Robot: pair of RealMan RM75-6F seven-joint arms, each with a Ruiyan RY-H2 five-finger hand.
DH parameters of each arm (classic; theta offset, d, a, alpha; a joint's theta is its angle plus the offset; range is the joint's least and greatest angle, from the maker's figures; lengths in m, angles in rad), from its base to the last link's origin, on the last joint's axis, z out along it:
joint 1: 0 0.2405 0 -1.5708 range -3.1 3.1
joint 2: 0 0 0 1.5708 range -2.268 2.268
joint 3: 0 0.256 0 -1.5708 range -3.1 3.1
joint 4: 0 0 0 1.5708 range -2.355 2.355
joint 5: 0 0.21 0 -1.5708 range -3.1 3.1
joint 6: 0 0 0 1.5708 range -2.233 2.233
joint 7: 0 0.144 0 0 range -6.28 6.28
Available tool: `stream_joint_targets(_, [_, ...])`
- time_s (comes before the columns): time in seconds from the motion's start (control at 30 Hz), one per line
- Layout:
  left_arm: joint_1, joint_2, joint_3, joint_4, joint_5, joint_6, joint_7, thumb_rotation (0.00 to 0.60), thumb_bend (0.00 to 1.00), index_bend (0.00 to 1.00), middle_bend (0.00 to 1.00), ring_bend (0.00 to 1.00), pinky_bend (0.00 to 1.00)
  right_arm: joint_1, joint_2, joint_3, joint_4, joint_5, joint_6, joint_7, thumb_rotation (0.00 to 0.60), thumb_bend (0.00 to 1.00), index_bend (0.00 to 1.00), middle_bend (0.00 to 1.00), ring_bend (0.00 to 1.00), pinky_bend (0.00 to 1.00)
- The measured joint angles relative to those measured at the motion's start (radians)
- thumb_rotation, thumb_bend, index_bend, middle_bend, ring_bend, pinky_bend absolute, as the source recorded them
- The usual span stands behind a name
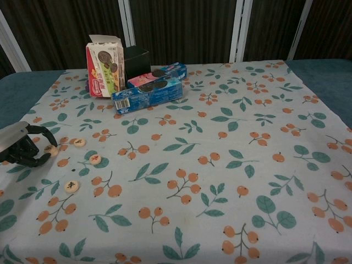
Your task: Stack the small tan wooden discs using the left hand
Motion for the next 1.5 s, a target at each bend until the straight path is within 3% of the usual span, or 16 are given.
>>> stream_joint_targets(0.37, [0.002, 0.012, 0.004, -0.018, 0.012, 0.008, -0.009, 0.6, 0.44, 0.34, 1.0, 1.0, 1.0, -0.002, 0.001, 0.0, 0.0, -0.001, 0.004, 0.003, 0.6, 0.19, 0.0, 0.0, 0.0, 0.0])
stream_joint_targets(0.67, [0.028, 0.046, 0.027, -0.143, 0.09, 0.104, -0.036, 0.6, 0.44, 0.34, 1.0, 1.0, 1.0, -0.002, 0.001, -0.004, -0.002, -0.011, 0.006, 0.005, 0.6, 0.19, 0.0, 0.0, 0.0, 0.0])
stream_joint_targets(0.87, [0.025, 0.033, 0.038, -0.199, 0.106, 0.122, 0.014, 0.6, 0.44, 0.34, 1.0, 1.0, 1.0, -0.002, 0.003, -0.008, -0.001, -0.02, 0.005, 0.009, 0.6, 0.19, 0.0, 0.0, 0.0, 0.0])
stream_joint_targets(1.2, [-0.008, -0.053, 0.037, -0.155, 0.054, 0.071, 0.1, 0.6, 0.44, 0.36, 1.0, 1.0, 1.0, -0.003, 0.007, -0.008, 0.0, -0.022, 0.007, 0.019, 0.6, 0.19, 0.0, 0.0, 0.0, 0.0])
stream_joint_targets(1.5, [-0.015, -0.076, 0.041, -0.135, 0.05, 0.061, 0.113, 0.6, 0.44, 0.37, 1.0, 1.0, 1.0, -0.004, 0.008, -0.008, 0.0, -0.024, 0.009, 0.022, 0.6, 0.19, 0.0, 0.0, 0.0, 0.0])
